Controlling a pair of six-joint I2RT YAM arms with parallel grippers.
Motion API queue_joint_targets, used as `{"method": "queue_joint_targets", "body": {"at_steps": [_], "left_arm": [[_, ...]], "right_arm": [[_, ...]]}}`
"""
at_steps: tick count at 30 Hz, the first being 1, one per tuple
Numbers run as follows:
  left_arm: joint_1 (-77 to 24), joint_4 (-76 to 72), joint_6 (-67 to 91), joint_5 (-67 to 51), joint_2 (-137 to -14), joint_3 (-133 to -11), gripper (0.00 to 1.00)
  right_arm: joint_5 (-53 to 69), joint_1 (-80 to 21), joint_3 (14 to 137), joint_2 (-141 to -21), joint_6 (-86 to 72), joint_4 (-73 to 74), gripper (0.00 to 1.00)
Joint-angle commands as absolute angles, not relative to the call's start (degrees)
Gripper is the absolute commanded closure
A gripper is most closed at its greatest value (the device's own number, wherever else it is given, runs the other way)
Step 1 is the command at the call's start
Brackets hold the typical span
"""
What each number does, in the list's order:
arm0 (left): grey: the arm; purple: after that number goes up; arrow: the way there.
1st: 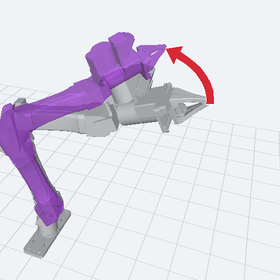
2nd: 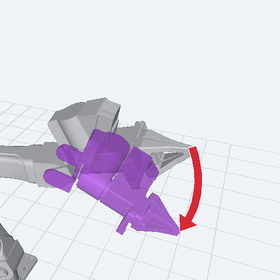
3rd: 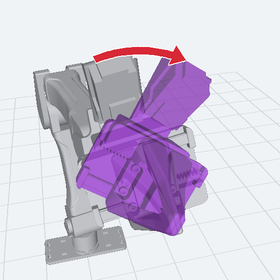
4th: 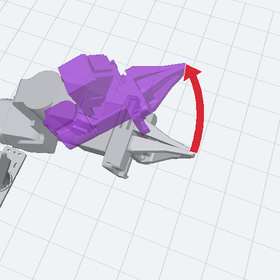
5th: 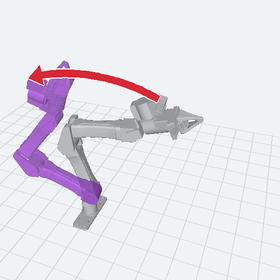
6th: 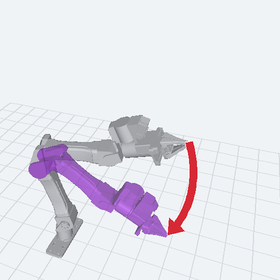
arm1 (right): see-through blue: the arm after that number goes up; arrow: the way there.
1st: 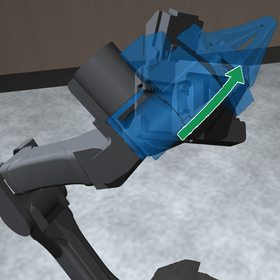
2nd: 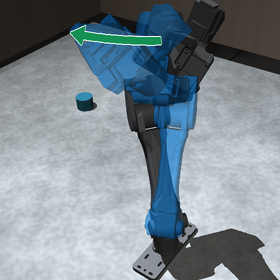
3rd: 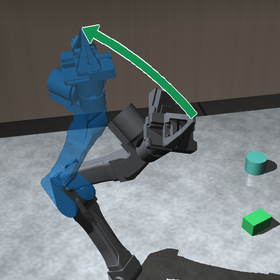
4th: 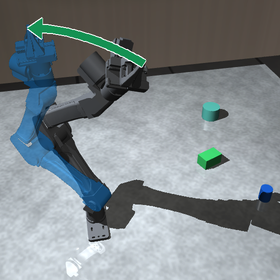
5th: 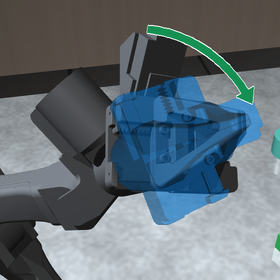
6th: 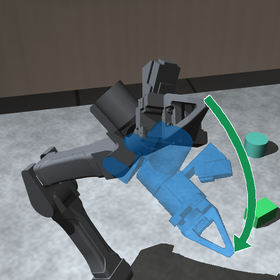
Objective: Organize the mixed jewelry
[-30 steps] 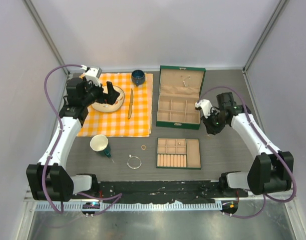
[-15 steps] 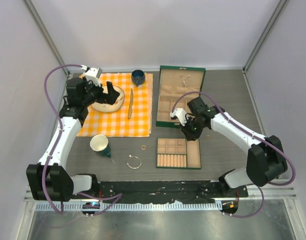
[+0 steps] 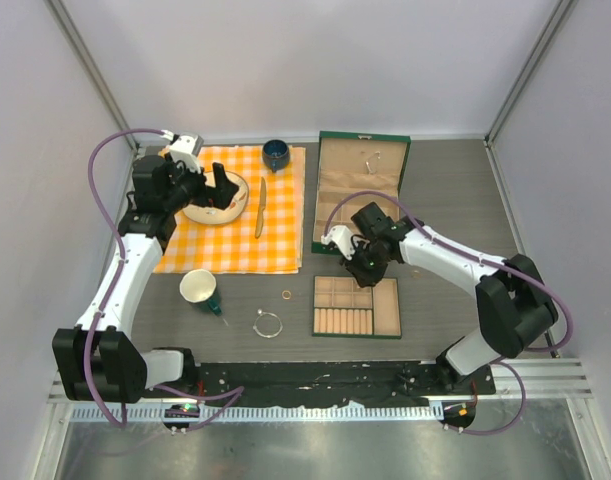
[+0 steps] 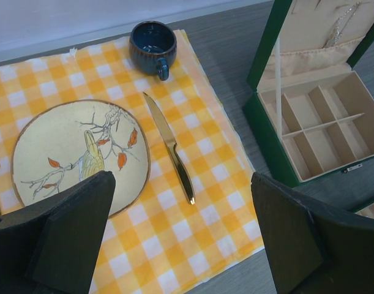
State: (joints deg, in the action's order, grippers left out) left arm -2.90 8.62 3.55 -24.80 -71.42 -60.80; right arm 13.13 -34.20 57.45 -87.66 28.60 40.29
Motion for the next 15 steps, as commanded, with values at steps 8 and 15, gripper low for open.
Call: {"method": "queue_joint_targets", "body": {"at_steps": [8, 15], "left_arm": [[-2.9, 6.9, 2.3, -24.2, -70.8, -60.6, 0.00], [-2.9, 6.8, 2.3, -24.5, -70.9, -60.6, 0.00]], "right_arm": [[10.5, -35.2, 55.3, -88.9, 28.1, 37.4, 0.89], [9.8, -35.2, 55.3, -89.8, 27.7, 36.6, 0.77]]}}
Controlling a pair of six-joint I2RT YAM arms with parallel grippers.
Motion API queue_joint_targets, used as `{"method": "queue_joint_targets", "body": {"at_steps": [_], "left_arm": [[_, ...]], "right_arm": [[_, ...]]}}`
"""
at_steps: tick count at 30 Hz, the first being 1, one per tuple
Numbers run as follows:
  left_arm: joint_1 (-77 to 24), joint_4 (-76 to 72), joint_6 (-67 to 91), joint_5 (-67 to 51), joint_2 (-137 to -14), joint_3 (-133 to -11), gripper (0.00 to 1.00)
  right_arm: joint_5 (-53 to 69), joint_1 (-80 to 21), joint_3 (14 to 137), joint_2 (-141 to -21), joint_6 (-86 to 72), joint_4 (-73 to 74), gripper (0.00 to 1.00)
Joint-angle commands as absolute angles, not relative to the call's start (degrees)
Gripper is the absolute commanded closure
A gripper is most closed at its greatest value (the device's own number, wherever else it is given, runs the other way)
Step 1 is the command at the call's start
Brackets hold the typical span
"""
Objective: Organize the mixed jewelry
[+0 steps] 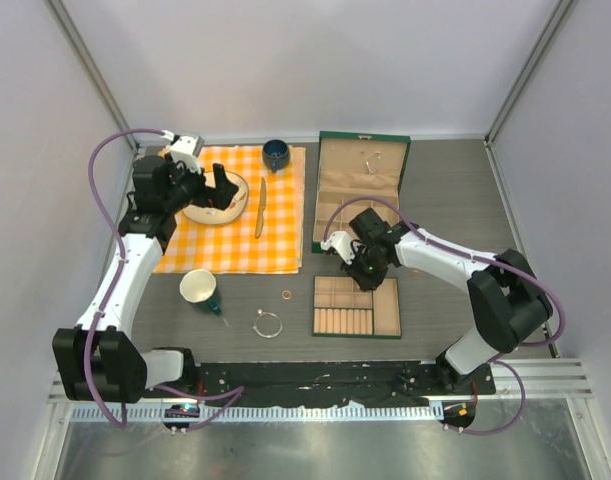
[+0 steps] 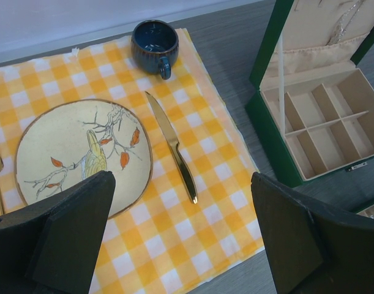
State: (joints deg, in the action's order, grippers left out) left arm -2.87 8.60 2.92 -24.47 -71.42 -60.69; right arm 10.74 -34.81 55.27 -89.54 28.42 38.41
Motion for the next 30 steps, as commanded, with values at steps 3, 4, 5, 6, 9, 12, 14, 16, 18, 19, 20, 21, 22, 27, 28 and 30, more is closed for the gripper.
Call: {"method": "queue_joint_targets", "body": {"at_steps": [3, 4, 5, 6, 9, 12, 14, 16, 18, 19, 20, 21, 22, 27, 28, 30], "left_arm": [[-2.9, 6.7, 2.3, -24.5, -71.1, -60.5, 0.00], [-3.0, 6.7, 2.3, -24.4, -71.0, -60.4, 0.00], [-3.0, 6.7, 2.3, -24.4, -71.1, -60.4, 0.00], [-2.9, 6.7, 2.3, -24.3, -71.0, -60.5, 0.00], [-2.9, 6.7, 2.3, -24.2, -71.2, -60.6, 0.00], [-3.0, 6.7, 2.3, -24.4, -71.2, -60.6, 0.00], [-3.0, 6.7, 2.3, -24.3, -71.1, -60.6, 0.00], [-2.9, 6.6, 2.3, -24.2, -71.0, -60.6, 0.00], [-2.9, 6.7, 2.2, -24.2, -71.0, -60.6, 0.00], [-3.0, 6.7, 2.2, -24.3, -70.9, -60.5, 0.00], [-3.0, 6.6, 2.2, -24.3, -70.9, -60.4, 0.00], [-3.0, 6.7, 2.2, -24.3, -70.8, -60.5, 0.00], [-2.9, 6.6, 2.2, -24.2, -70.8, -60.6, 0.00], [-3.0, 6.7, 2.3, -24.8, -70.8, -60.3, 0.00], [-2.9, 6.6, 2.3, -24.7, -70.7, -60.2, 0.00], [-3.0, 6.9, 2.3, -24.3, -70.9, -60.7, 0.00]], "right_arm": [[9.4, -35.1, 55.5, -89.9, 27.7, 36.4, 0.73], [9.4, -35.1, 55.3, -89.8, 27.7, 36.2, 0.72], [9.2, -35.2, 55.3, -89.9, 27.8, 36.2, 0.71], [9.1, -35.2, 55.2, -90.1, 27.8, 36.1, 0.70], [8.9, -35.2, 55.3, -89.8, 27.6, 36.0, 0.68], [9.0, -35.2, 55.5, -89.3, 27.3, 36.0, 0.64], [8.9, -35.2, 55.4, -88.9, 27.3, 36.0, 0.60], [8.6, -35.2, 55.6, -88.0, 27.0, 36.2, 0.60], [8.1, -35.2, 56.2, -86.5, 26.7, 36.5, 0.60], [7.7, -35.2, 56.8, -86.0, 26.4, 36.8, 0.59], [7.3, -35.2, 57.0, -85.3, 26.4, 37.0, 0.60], [6.0, -35.2, 57.3, -84.6, 26.3, 37.5, 0.60], [5.2, -35.1, 57.5, -83.2, 26.3, 37.7, 0.60], [0.3, -35.0, 56.8, -77.9, 26.9, 38.5, 0.61], [0.2, -34.8, 56.7, -77.3, 26.9, 38.6, 0.62], [0.2, -34.2, 55.9, -76.3, 27.0, 38.8, 0.62]]}}
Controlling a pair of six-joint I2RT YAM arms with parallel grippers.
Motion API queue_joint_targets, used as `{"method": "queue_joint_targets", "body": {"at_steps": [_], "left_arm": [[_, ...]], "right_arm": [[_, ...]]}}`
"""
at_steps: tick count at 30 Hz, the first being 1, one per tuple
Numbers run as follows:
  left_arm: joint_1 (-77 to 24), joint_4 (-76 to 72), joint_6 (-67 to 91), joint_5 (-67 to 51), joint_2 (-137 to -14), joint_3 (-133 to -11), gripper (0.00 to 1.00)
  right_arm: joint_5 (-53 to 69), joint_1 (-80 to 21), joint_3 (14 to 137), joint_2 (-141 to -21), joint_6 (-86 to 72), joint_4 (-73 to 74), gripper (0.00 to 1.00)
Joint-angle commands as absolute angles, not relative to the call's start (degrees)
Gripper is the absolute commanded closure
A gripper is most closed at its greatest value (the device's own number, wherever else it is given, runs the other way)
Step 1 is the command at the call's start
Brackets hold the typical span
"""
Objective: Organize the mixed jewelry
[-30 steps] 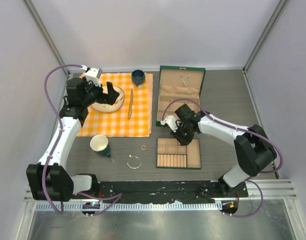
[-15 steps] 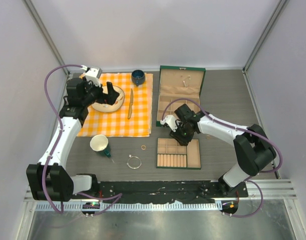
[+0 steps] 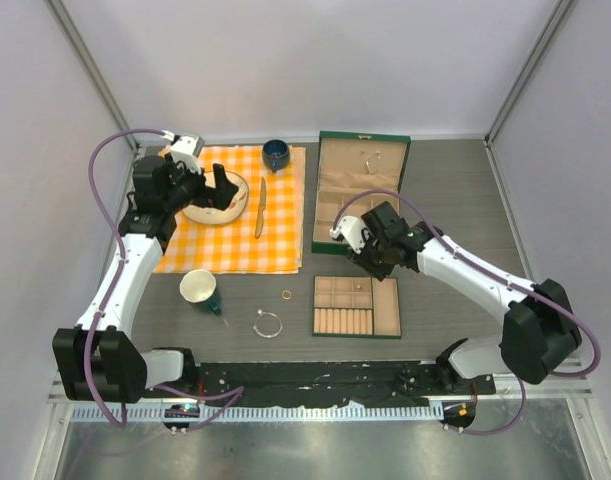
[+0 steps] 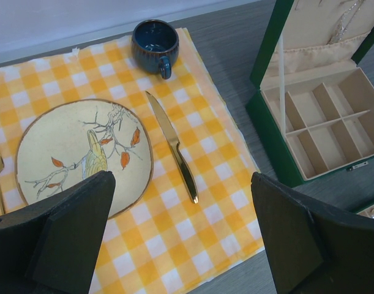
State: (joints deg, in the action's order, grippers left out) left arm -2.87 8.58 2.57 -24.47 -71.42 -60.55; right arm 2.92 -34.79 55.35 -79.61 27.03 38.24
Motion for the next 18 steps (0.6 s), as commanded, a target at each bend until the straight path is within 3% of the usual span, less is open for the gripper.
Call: {"method": "queue_joint_targets", "body": {"at_steps": [1, 18], "left_arm": [[-2.9, 7.2, 2.3, -24.3, -70.9, -61.0, 0.00], [-2.9, 6.0, 2.7, -25.8, -71.3, -60.0, 0.00]], "right_arm": [[-1.6, -33.4, 55.5, -75.2, 27.2, 38.9, 0.62], [5.0, -14.9, 47.8, -75.4, 35.0, 37.3, 0.65]]}}
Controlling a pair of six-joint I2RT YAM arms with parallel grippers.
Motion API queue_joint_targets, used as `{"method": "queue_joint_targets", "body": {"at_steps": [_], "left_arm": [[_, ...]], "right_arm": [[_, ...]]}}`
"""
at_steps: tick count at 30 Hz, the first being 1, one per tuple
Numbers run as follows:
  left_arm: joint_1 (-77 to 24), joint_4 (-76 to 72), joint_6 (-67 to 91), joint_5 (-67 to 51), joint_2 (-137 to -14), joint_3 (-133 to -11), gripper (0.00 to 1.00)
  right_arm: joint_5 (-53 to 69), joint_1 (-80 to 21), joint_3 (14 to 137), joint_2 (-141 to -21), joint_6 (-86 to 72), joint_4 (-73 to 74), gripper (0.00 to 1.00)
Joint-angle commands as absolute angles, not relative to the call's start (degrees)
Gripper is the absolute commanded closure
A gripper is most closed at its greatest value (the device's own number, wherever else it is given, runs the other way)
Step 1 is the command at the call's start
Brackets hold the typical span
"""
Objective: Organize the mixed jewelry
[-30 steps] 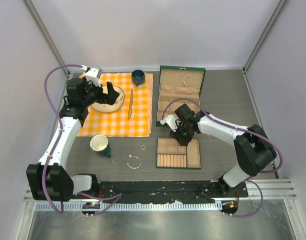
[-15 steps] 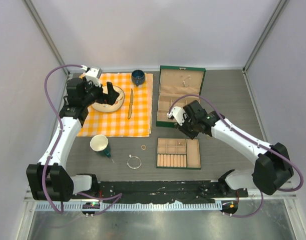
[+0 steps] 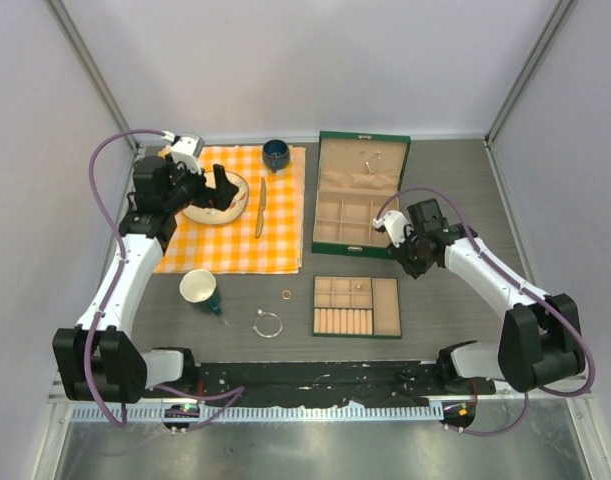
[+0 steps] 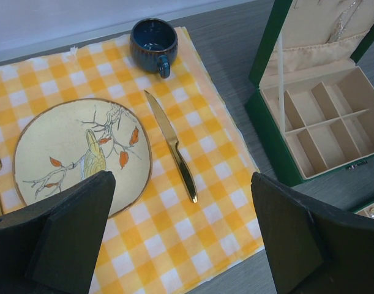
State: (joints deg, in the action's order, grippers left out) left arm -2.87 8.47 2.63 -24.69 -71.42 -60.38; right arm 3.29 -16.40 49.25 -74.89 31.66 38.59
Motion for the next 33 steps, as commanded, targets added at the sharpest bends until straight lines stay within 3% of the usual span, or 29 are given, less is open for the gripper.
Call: {"method": "queue_joint_targets", "body": {"at_steps": [1, 8, 33], "left_arm": [[-3.0, 6.0, 2.6, -25.4, -71.3, -60.1, 0.00], [-3.0, 6.0, 2.5, -25.5, -71.6, -60.0, 0.00], [-2.9, 6.4, 1.8, -24.5, -72.2, -60.2, 0.00]], "right_arm": [[5.1, -14.6, 47.6, -75.7, 35.6, 37.2, 0.67], [5.5, -13.0, 45.7, -77.9, 38.6, 34.6, 0.71], [7.2, -9.6, 48.5, -85.4, 45.7, 33.5, 0.72]]}}
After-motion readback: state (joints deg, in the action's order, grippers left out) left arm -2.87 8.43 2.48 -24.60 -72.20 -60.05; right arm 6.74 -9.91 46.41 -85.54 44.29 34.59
